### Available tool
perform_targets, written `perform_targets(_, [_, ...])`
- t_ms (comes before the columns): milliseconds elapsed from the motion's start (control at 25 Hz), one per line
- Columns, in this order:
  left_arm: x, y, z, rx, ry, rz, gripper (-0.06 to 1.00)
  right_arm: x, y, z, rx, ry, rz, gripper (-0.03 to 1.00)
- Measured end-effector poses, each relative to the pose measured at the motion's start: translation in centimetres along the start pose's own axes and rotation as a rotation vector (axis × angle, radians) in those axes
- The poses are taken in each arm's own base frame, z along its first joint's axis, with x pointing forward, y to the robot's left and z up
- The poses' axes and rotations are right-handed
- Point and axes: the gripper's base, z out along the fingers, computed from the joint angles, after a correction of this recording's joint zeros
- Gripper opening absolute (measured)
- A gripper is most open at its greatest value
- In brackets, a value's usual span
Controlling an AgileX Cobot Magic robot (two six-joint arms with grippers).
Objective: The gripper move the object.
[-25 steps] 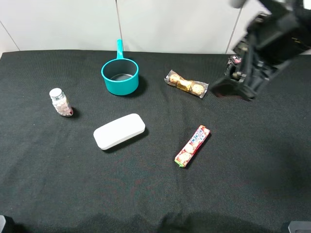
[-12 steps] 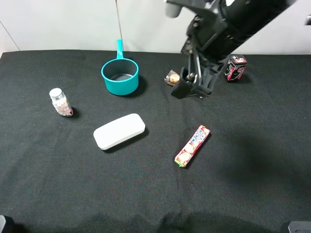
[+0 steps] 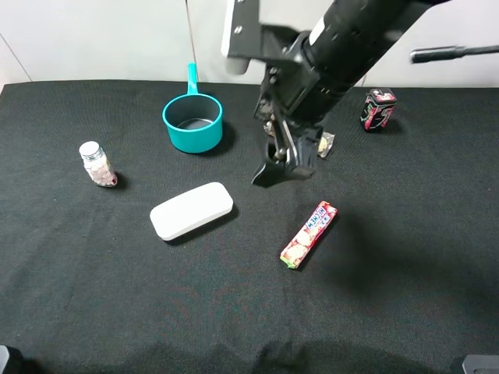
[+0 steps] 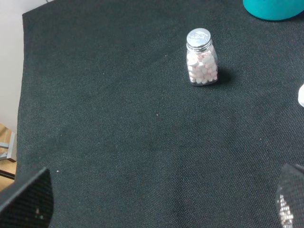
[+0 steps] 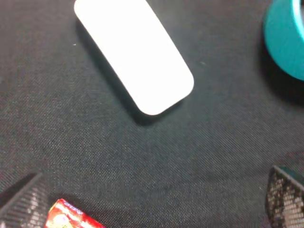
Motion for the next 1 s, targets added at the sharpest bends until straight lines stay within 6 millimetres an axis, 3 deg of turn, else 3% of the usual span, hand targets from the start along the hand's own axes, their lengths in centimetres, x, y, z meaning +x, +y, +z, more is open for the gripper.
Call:
perform_targets(240, [0.0,0.0,0.0,0.0,0.0,0.0,0.99,-1.4,0.6,2.6,-0.007,0.045,-0.132,0.69])
perform_targets(560, [0.0,0.0,0.0,0.0,0.0,0.0,0.99,-4.3,-0.1,7.9,-0.065,0.087,-0.289,0.69])
perform_targets(760, [0.0,0.0,0.0,0.0,0.0,0.0,0.99,-4.4,0.5,11.2,-0.111,0.142,-0.37,0.69])
perform_targets(1000, [0.0,0.0,0.0,0.0,0.0,0.0,0.99,-4.0,0.7,13.1,-0.118,0.171,-0.458,0.69])
